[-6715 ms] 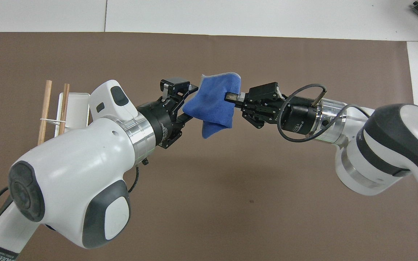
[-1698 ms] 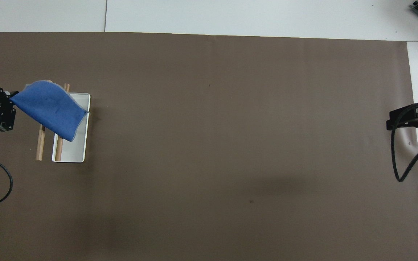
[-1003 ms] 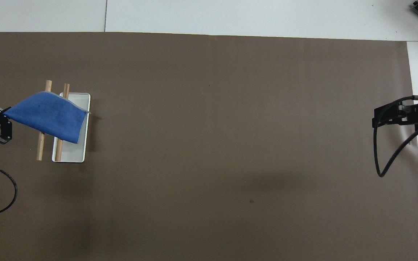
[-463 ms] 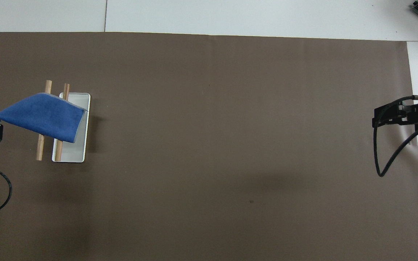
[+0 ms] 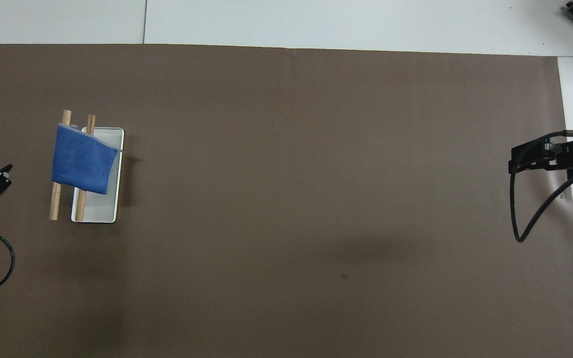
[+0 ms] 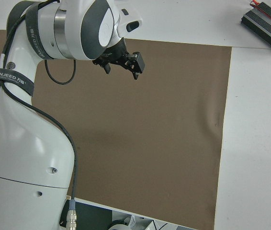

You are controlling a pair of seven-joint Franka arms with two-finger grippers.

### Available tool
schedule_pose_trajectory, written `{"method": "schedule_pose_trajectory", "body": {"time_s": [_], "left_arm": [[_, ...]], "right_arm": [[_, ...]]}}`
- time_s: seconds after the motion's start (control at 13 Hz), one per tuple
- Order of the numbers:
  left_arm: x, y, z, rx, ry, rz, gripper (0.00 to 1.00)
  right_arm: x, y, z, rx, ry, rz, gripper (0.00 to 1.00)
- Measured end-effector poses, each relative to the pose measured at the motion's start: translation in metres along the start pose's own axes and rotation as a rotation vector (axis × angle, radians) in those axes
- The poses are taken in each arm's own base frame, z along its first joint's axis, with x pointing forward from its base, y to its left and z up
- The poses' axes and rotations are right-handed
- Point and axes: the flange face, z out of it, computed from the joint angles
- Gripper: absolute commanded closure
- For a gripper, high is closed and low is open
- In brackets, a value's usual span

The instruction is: Right arm passes towel to left arm to hang

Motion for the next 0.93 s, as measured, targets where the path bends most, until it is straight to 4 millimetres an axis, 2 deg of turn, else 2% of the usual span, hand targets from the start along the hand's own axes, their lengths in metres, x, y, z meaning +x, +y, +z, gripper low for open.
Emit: {"method": "schedule_pose_trajectory", "body": {"time_s": [0.23, 0.46, 0.69, 0.93], "left_arm": [[-0.015, 0.004, -0.005, 0.006, -0.016, 0.022, 0.00], [-0.055, -0.006, -0.010, 0.032, -0.058, 0.137, 0.00], [-0.113, -0.034, -0.017, 0.057, -0.128, 0.341, 0.00], [-0.149, -0.062, -0.021, 0.067, -0.156, 0.513, 0.00]], "right_arm": [[-0.001, 0.001, -0.001, 0.001, 0.002, 0.002, 0.00], [-0.001, 0.002, -0.002, 0.001, 0.003, 0.003, 0.00], [-0.001, 0.002, -0.002, 0.001, 0.003, 0.003, 0.00], [-0.001, 0.002, -0.002, 0.001, 0.003, 0.003, 0.00]]}}
